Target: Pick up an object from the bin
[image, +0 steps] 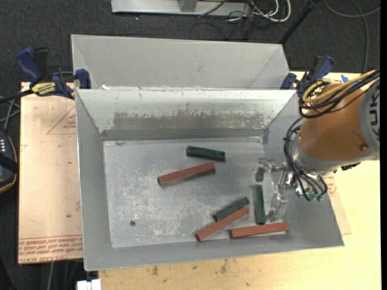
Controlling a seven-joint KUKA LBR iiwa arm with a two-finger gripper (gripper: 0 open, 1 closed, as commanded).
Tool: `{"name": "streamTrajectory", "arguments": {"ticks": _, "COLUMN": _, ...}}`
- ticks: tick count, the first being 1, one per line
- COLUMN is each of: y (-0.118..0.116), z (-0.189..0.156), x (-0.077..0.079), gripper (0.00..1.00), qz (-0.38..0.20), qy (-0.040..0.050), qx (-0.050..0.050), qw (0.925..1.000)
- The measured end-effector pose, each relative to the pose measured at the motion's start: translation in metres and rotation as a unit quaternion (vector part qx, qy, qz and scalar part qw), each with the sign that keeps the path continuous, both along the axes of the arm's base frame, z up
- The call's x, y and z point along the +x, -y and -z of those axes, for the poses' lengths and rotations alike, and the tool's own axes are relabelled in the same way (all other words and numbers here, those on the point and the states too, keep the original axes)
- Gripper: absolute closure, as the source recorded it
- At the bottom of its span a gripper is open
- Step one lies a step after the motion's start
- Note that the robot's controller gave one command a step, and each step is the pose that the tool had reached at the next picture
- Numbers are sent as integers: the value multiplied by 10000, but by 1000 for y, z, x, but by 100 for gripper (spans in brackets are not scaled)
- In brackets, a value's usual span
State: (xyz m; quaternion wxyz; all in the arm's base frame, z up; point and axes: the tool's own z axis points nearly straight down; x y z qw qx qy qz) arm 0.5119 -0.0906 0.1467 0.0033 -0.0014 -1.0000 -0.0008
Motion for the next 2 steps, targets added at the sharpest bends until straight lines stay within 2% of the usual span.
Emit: {"name": "streamTrajectory", "arguments": {"ticks": 2, "y": -1, "z": 0, "x": 2, "gripper": 0, "qz": -7, "qy": 63, "qx": -11, "qw": 10000}}
